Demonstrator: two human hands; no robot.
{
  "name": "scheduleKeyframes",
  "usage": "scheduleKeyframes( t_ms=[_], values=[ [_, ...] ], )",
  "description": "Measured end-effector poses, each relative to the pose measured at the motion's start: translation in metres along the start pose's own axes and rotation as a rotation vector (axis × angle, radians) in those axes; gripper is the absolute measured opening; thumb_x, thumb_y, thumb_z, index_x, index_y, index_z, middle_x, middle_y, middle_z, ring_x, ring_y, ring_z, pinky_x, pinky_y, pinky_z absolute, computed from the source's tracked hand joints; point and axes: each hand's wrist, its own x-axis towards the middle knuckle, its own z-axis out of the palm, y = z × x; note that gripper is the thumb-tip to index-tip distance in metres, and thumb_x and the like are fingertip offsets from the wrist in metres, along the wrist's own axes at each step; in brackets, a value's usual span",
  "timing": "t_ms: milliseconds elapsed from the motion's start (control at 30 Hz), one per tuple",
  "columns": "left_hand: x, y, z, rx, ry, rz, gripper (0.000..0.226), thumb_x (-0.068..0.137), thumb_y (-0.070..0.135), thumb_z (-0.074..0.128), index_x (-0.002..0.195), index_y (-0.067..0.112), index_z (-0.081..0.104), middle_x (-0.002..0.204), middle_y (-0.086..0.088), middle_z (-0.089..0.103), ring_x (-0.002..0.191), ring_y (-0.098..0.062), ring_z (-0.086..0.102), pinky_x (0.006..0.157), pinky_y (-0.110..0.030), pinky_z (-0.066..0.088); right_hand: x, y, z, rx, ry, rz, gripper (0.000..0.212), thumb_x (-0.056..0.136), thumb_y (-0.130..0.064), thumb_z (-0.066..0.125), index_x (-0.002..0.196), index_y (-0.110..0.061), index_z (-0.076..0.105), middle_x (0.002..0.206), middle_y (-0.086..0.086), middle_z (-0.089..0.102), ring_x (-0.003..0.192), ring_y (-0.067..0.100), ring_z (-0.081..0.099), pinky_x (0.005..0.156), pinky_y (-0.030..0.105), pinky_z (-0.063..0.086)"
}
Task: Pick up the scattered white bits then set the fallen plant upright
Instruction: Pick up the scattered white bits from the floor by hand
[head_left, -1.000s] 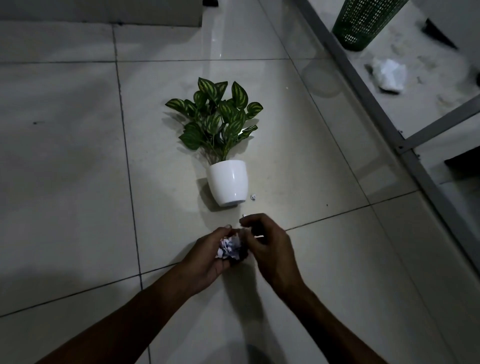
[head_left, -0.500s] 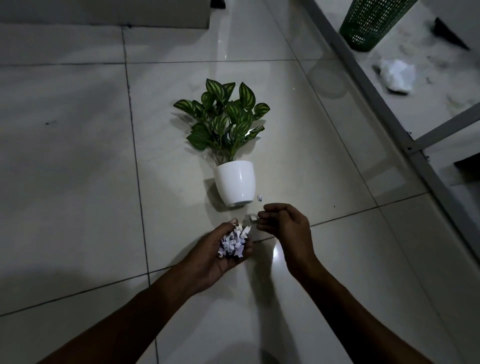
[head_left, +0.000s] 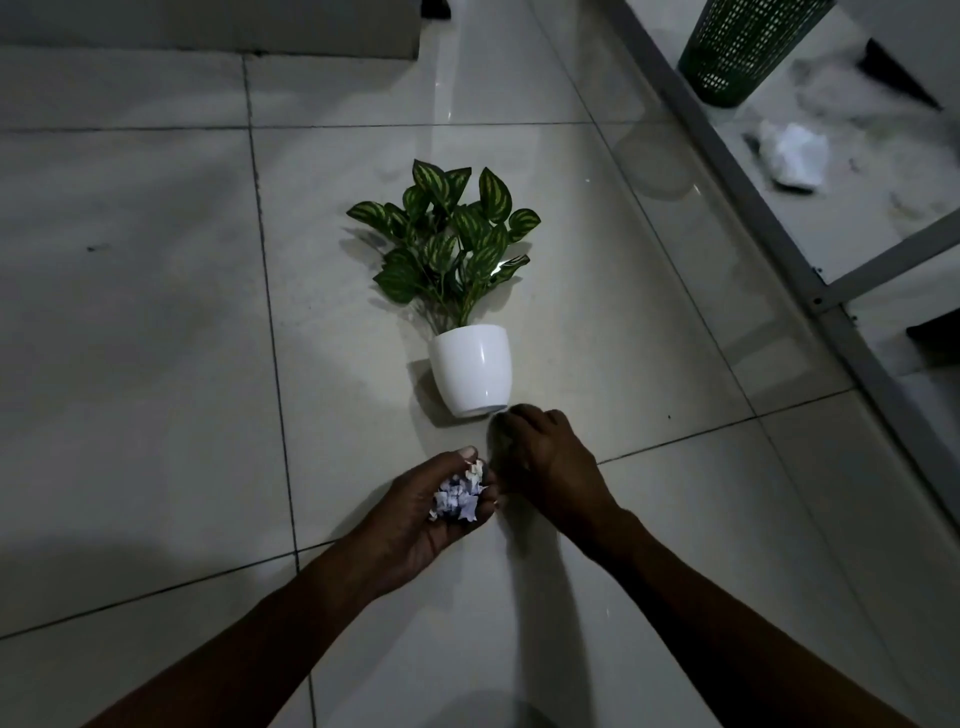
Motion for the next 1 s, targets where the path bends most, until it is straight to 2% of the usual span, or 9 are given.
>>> scheduleKeyframes(
  t_ms=[67, 167, 300, 400, 500, 600, 667, 800, 1000],
  values=[
    [0.001, 0.000, 0.000, -0.003, 0.019, 0.025, 0.020, 0.088, 0.015, 0.062, 0.075, 0.009, 0.076, 0.076, -0.011, 0.074, 0.065, -0.019, 0.073, 0.058, -0.028, 0.060, -0.009, -0.005, 0.004, -0.010, 0.012, 0.010, 0.035, 0.088, -0.010, 0.065, 0.122, -0.014, 0.061, 0.125, 0.004, 0.060, 0.106, 0.026, 0.054, 0.074, 0.039, 0.054],
    [0.001, -0.002, -0.001, 0.002, 0.031, 0.051, 0.026, 0.090, 0.013, 0.059, 0.072, 0.010, 0.077, 0.073, -0.009, 0.074, 0.062, -0.017, 0.073, 0.059, -0.027, 0.060, -0.017, -0.011, 0.010, -0.016, 0.032, 0.048, 0.015, 0.085, -0.006, 0.061, 0.097, -0.015, 0.059, 0.104, 0.002, 0.058, 0.095, 0.022, 0.052, 0.065, 0.033, 0.047],
    [-0.001, -0.002, -0.008, 0.034, 0.028, 0.049, 0.021, 0.092, 0.014, 0.056, 0.095, 0.003, 0.073, 0.077, -0.010, 0.076, 0.065, -0.017, 0.074, 0.059, -0.026, 0.060, -0.014, -0.008, 0.010, -0.027, 0.015, 0.056, 0.012, 0.088, -0.002, 0.055, 0.090, -0.013, 0.055, 0.097, 0.004, 0.056, 0.089, 0.022, 0.049, 0.066, 0.036, 0.046],
    [-0.001, -0.001, -0.011, 0.049, 0.012, 0.058, 0.023, 0.093, 0.014, 0.054, 0.096, 0.004, 0.074, 0.079, -0.009, 0.076, 0.065, -0.015, 0.073, 0.059, -0.025, 0.059, -0.008, -0.007, 0.003, 0.131, 0.052, 0.105, 0.012, 0.089, 0.001, 0.053, 0.084, -0.009, 0.057, 0.087, 0.006, 0.058, 0.079, 0.021, 0.051, 0.067, 0.031, 0.043],
    [0.000, 0.000, -0.013, 0.043, 0.030, 0.057, 0.024, 0.093, 0.013, 0.052, 0.091, 0.003, 0.074, 0.077, -0.009, 0.076, 0.063, -0.016, 0.073, 0.057, -0.025, 0.059, -0.015, -0.011, -0.008, 0.280, 0.051, 0.108, 0.010, 0.091, -0.002, 0.059, 0.093, -0.008, 0.067, 0.090, 0.005, 0.064, 0.079, 0.016, 0.056, 0.070, 0.020, 0.044],
    [0.001, -0.001, -0.016, 0.029, 0.056, 0.054, 0.025, 0.093, 0.013, 0.048, 0.091, 0.003, 0.071, 0.074, -0.008, 0.077, 0.063, -0.015, 0.074, 0.057, -0.025, 0.060, -0.030, -0.023, -0.003, 0.183, -0.083, -0.003, 0.011, 0.094, -0.007, 0.056, 0.098, -0.007, 0.066, 0.098, 0.011, 0.064, 0.090, 0.025, 0.058, 0.078, 0.036, 0.049],
    [0.001, -0.001, -0.016, 0.015, 0.055, 0.057, 0.025, 0.093, 0.013, 0.047, 0.090, 0.003, 0.070, 0.075, -0.008, 0.077, 0.064, -0.015, 0.074, 0.056, -0.025, 0.060, -0.039, -0.032, 0.003, 0.071, -0.134, 0.000, 0.014, 0.096, -0.008, 0.050, 0.104, -0.009, 0.061, 0.109, 0.009, 0.059, 0.100, 0.026, 0.054, 0.080, 0.041, 0.049],
    [0.001, -0.001, -0.017, 0.020, 0.042, 0.057, 0.025, 0.092, 0.013, 0.047, 0.088, 0.003, 0.069, 0.074, -0.007, 0.076, 0.063, -0.017, 0.074, 0.057, -0.026, 0.060, -0.054, -0.041, 0.012, -0.022, -0.102, -0.011, 0.026, 0.094, -0.008, 0.048, 0.118, -0.010, 0.057, 0.124, 0.008, 0.055, 0.111, 0.026, 0.050, 0.076, 0.038, 0.052],
    [0.002, -0.001, -0.020, -0.002, 0.030, 0.075, 0.026, 0.090, 0.014, 0.048, 0.082, 0.005, 0.072, 0.076, -0.008, 0.076, 0.065, -0.017, 0.073, 0.060, -0.028, 0.060, -0.060, -0.040, 0.021, -0.079, -0.047, -0.073, 0.034, 0.086, -0.006, 0.066, 0.120, -0.011, 0.063, 0.120, 0.008, 0.062, 0.106, 0.027, 0.059, 0.063, 0.034, 0.056]
  ],
)
